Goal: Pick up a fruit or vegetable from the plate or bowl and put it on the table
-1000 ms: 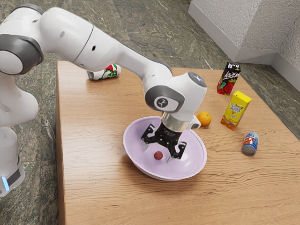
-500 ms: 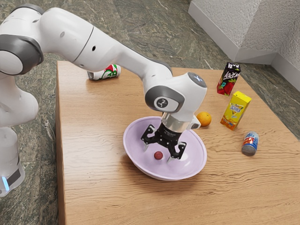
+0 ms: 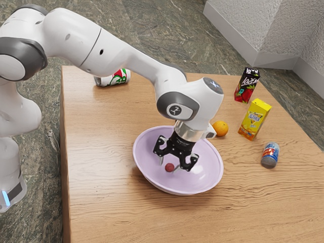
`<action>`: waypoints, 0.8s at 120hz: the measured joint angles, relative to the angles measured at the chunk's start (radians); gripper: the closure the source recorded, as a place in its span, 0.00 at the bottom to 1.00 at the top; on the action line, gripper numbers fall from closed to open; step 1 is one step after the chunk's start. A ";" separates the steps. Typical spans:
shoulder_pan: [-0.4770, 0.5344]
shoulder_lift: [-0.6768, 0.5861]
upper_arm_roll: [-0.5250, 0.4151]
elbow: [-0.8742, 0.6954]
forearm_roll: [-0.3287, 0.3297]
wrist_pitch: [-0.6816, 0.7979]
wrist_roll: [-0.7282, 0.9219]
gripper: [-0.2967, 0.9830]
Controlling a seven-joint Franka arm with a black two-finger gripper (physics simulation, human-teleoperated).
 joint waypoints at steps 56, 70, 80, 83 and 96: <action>0.005 -0.001 0.007 0.004 0.003 -0.019 0.007 0.65; -0.001 -0.020 0.031 0.011 0.003 -0.033 0.010 0.66; -0.003 -0.038 0.068 0.033 0.011 -0.051 0.012 0.65; -0.005 -0.052 0.080 0.041 0.018 -0.058 0.012 0.66; 0.001 -0.106 0.139 0.127 0.070 -0.113 0.013 0.65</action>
